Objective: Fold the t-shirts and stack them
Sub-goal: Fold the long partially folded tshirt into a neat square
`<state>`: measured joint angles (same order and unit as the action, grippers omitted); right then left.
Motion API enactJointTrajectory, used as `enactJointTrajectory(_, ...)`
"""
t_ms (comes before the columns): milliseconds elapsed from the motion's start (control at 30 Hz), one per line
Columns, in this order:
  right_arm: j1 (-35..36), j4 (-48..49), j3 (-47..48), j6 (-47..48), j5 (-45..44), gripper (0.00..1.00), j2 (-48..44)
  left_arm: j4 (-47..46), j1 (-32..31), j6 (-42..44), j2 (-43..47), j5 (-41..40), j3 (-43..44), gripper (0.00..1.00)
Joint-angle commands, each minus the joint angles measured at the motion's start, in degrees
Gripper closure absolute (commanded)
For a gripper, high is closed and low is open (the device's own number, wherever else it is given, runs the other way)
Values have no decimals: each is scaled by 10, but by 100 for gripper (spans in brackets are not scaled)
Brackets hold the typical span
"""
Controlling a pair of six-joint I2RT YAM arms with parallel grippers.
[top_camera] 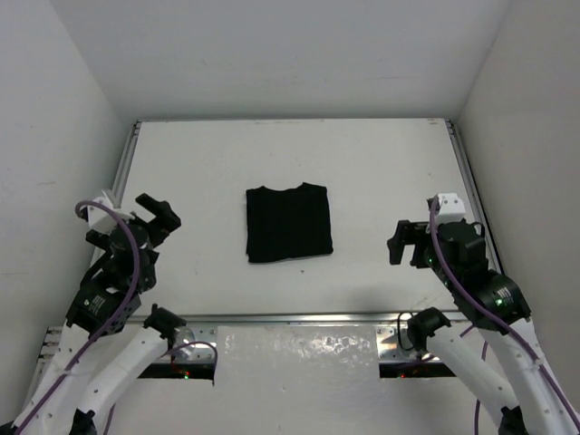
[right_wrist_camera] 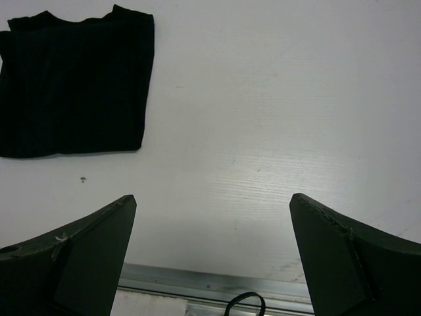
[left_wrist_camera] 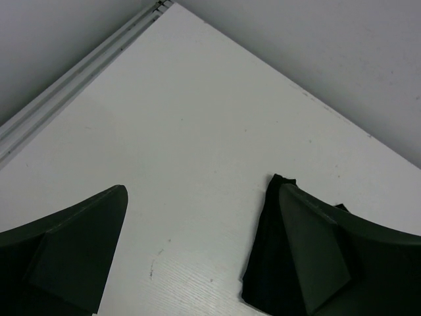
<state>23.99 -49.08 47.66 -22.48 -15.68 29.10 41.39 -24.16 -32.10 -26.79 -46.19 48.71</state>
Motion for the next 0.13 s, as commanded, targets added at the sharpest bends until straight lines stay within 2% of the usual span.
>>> enactJointTrajectory(0, -3, 26, -1, -4, -9, 1, 8, -21, 5, 12, -10, 8, 2, 0)
enactJointTrajectory(100, -3, 27, 2, -4, -4, 1, 13, -24, 6, 13, -6, 13, -1, 0)
